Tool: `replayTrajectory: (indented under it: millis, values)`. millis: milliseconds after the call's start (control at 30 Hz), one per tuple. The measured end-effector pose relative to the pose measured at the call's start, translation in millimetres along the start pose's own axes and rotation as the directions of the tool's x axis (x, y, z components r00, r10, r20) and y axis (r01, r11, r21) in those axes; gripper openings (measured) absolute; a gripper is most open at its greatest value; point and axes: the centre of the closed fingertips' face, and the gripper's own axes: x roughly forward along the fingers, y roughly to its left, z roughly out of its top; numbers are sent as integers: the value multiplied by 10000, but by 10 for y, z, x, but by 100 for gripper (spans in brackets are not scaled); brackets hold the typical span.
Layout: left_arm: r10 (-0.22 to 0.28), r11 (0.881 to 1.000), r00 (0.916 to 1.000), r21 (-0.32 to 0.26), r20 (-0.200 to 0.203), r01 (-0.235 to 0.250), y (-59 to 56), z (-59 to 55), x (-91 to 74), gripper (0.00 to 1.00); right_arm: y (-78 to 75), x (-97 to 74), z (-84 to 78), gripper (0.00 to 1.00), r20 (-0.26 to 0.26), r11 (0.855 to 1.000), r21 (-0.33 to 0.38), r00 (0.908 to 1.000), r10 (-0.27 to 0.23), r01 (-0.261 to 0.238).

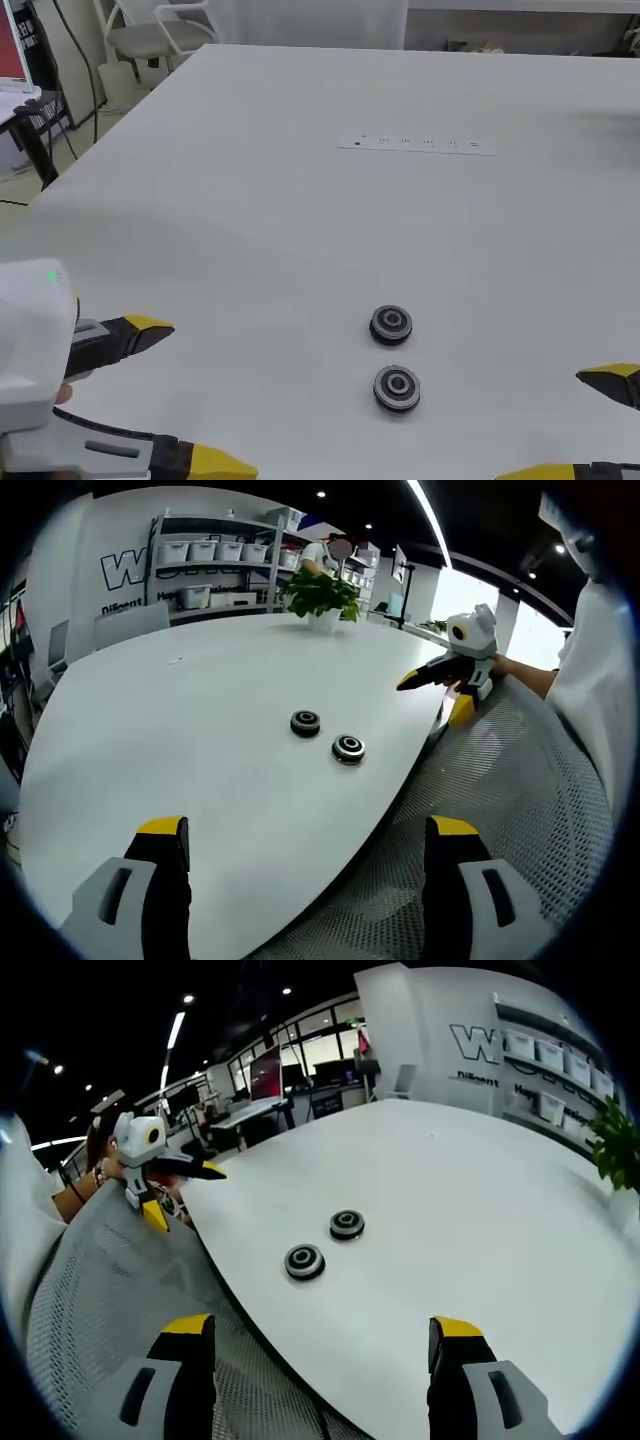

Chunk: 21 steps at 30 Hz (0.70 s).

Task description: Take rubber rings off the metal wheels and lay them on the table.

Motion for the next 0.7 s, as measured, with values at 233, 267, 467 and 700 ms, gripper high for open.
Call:
replayTrajectory:
  millis: [233,267,467,700]
  values:
    - [-58,10000,10000,16,-10,58,-9,1,4,97,-13,-2,-9,87,-40,10000,12,10000,-48,48]
    - [-68,10000,10000,15,-2,68,-13,3,4,97,-16,-3,-9,87,-44,10000,9,10000,-65,65]
    - [-160,9999,9999,66,-1,160,-26,4,6,97,-29,-7,-3,87,0,9999,81,9999,-153,153]
    - [-317,9993,9995,194,15,317,-52,13,10,96,-49,-17,8,87,87,9995,187,9996,-271,269]
